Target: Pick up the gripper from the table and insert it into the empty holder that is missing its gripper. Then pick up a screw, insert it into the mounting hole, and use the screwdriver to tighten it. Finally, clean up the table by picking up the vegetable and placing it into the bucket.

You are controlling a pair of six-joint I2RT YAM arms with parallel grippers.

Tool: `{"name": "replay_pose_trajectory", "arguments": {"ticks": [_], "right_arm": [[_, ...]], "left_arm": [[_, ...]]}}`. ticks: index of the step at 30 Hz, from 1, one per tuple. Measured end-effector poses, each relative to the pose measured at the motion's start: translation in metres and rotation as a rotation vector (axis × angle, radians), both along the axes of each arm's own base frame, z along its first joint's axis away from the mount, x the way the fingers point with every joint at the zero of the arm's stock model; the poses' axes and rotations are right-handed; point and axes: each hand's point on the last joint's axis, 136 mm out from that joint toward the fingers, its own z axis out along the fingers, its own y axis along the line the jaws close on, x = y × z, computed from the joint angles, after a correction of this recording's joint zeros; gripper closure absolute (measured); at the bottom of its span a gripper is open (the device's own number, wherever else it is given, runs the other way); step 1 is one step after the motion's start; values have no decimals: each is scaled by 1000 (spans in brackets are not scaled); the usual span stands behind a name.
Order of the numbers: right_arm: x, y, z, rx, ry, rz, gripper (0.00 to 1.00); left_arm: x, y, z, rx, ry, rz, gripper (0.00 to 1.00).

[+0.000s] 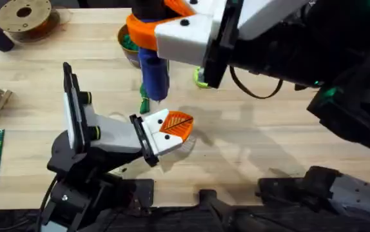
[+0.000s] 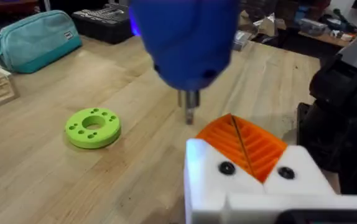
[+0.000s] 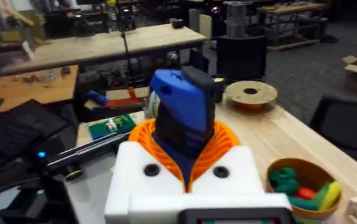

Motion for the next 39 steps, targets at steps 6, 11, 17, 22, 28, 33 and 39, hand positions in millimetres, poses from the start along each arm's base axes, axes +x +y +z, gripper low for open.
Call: {"name": "replay_pose_trajectory", "arguments": {"ticks": [6,11,17,22,28,33,39], "right_arm": [[-12,4,-6,-14,35,76,972],[-15,5,-12,-31,58,97,972],[-16,5,-12,-26,76,102,972],[-16,6,-12,-24,82,103,972],[-15,7,-14,-28,87,105,972],[-12,10,-21,-41,100,105,972],[-12,10,-22,-45,104,105,972]], "left_arm": [[0,0,0,0,0,0,997],[0,0,0,0,0,0,997],[0,0,0,0,0,0,997],[0,0,0,0,0,0,997],[0,0,0,0,0,0,997],[0,0,0,0,0,0,997],[0,0,0,0,0,0,997]]}}
